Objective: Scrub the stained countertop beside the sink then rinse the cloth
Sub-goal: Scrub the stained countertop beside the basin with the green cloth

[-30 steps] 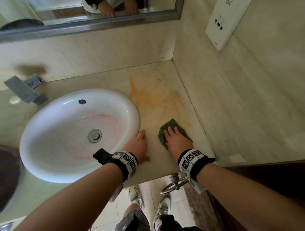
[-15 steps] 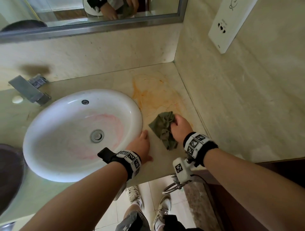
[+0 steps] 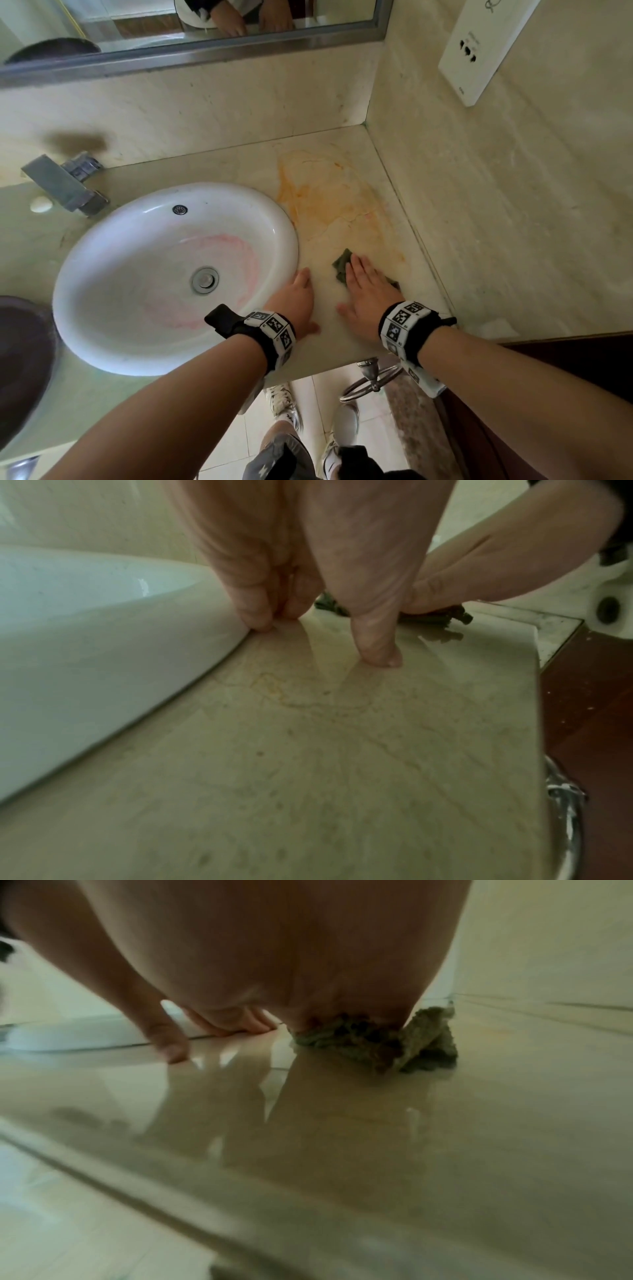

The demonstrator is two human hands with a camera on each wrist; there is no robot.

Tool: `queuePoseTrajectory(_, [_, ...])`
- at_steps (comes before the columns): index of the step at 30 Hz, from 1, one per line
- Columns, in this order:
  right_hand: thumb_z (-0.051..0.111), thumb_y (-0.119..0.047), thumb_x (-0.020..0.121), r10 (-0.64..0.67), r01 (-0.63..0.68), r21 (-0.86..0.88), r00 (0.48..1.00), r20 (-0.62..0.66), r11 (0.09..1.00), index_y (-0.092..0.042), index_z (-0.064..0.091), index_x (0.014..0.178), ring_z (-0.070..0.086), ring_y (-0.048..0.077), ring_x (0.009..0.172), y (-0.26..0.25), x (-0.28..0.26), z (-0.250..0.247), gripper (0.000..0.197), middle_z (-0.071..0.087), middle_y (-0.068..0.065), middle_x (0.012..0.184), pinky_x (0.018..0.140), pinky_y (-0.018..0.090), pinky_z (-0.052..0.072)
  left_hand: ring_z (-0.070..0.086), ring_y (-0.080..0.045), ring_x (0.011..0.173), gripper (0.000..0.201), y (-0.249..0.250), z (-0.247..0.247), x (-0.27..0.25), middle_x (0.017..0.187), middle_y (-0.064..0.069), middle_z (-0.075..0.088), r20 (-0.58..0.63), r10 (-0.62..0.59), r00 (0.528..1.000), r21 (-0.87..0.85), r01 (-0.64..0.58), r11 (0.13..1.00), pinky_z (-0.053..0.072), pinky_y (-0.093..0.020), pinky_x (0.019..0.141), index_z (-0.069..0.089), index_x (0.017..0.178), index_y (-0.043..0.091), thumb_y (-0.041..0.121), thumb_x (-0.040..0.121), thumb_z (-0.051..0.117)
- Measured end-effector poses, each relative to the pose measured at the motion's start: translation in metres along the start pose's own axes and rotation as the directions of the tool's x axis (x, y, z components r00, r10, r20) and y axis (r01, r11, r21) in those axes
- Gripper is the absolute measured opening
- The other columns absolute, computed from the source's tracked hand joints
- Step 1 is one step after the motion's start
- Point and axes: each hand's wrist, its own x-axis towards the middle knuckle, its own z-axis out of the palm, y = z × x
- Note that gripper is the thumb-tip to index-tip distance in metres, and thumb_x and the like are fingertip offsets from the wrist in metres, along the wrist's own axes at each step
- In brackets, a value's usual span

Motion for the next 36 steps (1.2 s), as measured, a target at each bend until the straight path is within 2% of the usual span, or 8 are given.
queuePoseTrajectory(7, [0.020,-0.057,0.095,-0.148,0.147,-0.004,0.988,-0.034,0.989,-0.009,-0.004,0.154,-0.015,0.023,0.149,-0.041,-0.014,0.018,0.079,-0.014,0.010,0.162,0.122,0.041,-0.001,0.017,-0.021,0.145,0.094,0.002,-0.002,0.001,0.158,-0.013,0.012,-0.038,0.089,0.995,0.098,-0.085,0.992,0.019,-0.028,0.118,0.016,0.152,-0.001,0.049,0.087,0.062])
queuePoseTrajectory(12, [0.026,-0.066,0.089,0.047,-0.047,-0.009,0.997,-0.056,0.999,-0.010,-0.011,0.152,-0.015,0.026,0.149,-0.008,0.012,0.007,0.092,-0.019,0.009,0.160,0.122,0.042,0.003,0.039,-0.026,0.136,0.116,-0.001,0.002,0.004,0.158,-0.009,0.007,-0.002,0.006,1.000,0.017,-0.006,1.000,0.035,-0.033,0.112,0.009,0.152,-0.002,0.051,0.074,0.076])
queuePoseTrajectory(18, [0.027,-0.069,0.087,0.230,-0.227,0.057,0.972,-0.052,0.972,-0.007,-0.010,0.152,-0.013,0.030,0.149,0.008,0.020,-0.007,0.098,-0.018,0.013,0.160,0.122,0.044,0.004,0.048,-0.029,0.126,0.114,0.001,0.001,0.002,0.156,-0.005,0.010,0.055,-0.033,0.998,0.010,0.033,0.999,0.044,-0.039,0.105,0.014,0.151,-0.001,0.047,0.071,0.080])
queuePoseTrajectory(20, [0.027,-0.066,0.088,0.124,-0.123,0.041,0.992,-0.031,0.992,-0.006,-0.011,0.152,-0.014,0.032,0.148,-0.027,0.013,0.002,0.096,-0.019,0.015,0.160,0.122,0.046,0.003,0.044,-0.029,0.129,0.098,0.001,0.002,0.004,0.155,-0.010,0.017,0.049,0.002,0.999,0.041,-0.004,0.999,0.040,-0.039,0.109,0.020,0.150,-0.003,0.041,0.080,0.073])
queuePoseTrajectory(23, [0.023,-0.053,0.093,-0.014,0.015,0.081,1.000,-0.018,0.997,-0.009,-0.010,0.152,-0.015,0.027,0.149,-0.058,0.003,0.014,0.082,-0.017,0.011,0.161,0.122,0.043,0.000,0.028,-0.038,0.138,0.059,0.000,0.003,0.005,0.142,-0.022,0.045,0.057,0.172,0.983,0.214,-0.180,0.960,0.016,-0.044,0.119,0.042,0.140,-0.004,0.035,0.095,0.043])
queuePoseTrajectory(25, [0.023,-0.055,0.093,-0.048,0.050,0.077,0.998,-0.036,0.996,-0.011,-0.008,0.153,-0.015,0.024,0.149,-0.051,0.003,0.014,0.081,-0.016,0.008,0.161,0.122,0.041,0.000,0.021,-0.036,0.142,0.068,-0.003,0.008,0.005,0.145,-0.021,0.042,0.048,0.143,0.989,0.235,-0.150,0.960,0.014,-0.039,0.121,0.036,0.144,-0.005,0.042,0.096,0.043])
queuePoseTrajectory(29, [0.027,-0.056,0.093,0.040,-0.037,0.057,0.998,-0.052,0.998,-0.010,-0.008,0.153,-0.013,0.026,0.149,-0.015,0.016,0.001,0.083,-0.017,0.009,0.161,0.122,0.041,0.003,0.030,-0.024,0.141,0.112,-0.003,0.003,0.002,0.159,-0.011,0.005,0.006,0.024,1.000,0.027,-0.024,0.999,0.028,-0.030,0.116,0.009,0.152,-0.004,0.051,0.077,0.073])
queuePoseTrajectory(36, [0.028,-0.059,0.091,0.242,-0.234,0.110,0.968,-0.062,0.966,-0.007,-0.006,0.153,-0.010,0.029,0.149,0.013,0.026,-0.014,0.087,-0.014,0.012,0.161,0.122,0.045,0.007,0.044,-0.027,0.132,0.117,-0.003,0.002,0.001,0.158,-0.007,0.005,0.021,0.010,1.000,0.019,-0.010,1.000,0.038,-0.035,0.110,0.013,0.151,-0.002,0.047,0.069,0.081])
